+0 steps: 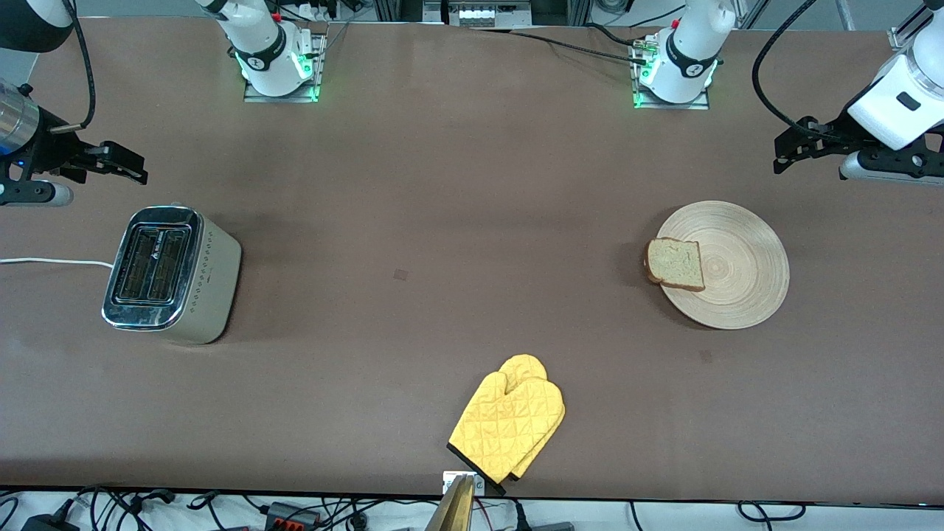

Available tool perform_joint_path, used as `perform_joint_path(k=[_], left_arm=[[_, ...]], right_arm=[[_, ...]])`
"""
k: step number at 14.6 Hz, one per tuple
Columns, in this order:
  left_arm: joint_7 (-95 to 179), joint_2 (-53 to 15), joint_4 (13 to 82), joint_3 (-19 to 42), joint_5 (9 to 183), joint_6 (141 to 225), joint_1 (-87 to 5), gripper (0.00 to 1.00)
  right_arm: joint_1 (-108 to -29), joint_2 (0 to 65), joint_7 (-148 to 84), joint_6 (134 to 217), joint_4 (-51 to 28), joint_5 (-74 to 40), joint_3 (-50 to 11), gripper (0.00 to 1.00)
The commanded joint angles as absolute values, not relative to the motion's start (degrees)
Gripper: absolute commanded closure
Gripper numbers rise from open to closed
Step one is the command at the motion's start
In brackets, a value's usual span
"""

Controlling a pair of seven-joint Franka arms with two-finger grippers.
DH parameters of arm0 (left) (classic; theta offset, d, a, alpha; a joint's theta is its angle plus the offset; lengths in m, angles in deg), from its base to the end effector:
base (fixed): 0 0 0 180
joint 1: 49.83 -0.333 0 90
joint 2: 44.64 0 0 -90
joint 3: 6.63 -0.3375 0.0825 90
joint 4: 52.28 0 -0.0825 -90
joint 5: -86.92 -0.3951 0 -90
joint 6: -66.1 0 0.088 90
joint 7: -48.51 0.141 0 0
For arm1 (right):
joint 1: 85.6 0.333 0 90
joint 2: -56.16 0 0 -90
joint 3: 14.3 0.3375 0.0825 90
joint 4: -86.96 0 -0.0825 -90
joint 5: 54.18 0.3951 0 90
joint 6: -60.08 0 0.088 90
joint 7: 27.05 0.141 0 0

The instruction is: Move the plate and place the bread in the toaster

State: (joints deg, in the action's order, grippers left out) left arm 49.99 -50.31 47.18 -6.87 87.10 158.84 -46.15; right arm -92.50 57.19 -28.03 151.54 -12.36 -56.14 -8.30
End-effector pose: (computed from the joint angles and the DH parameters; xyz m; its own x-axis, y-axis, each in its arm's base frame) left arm 0.5329 -0.0324 0.5906 0.9962 -0.0856 -0.0182 -0.0856 -0.9963 0.0040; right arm 0.5498 -0.0130 0.5462 0.9928 0.0021 -0.1196 0.0062 -0.9994 0.0337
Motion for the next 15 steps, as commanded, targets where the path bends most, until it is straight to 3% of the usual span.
perform_joint_path(k=[1, 15], left_arm=[[49.6, -50.0, 46.2, -6.8, 85.9, 157.7, -45.9, 0.0], [50.2, -48.8, 46.0, -7.2, 86.6, 155.8, -46.5, 0.0]], right_arm=[[-93.4, 57.3, -28.7, 150.7, -12.0, -55.1, -7.7, 0.0], [-93.3, 57.1, -29.3, 150.8, -11.8, -55.1, -7.7, 0.0]])
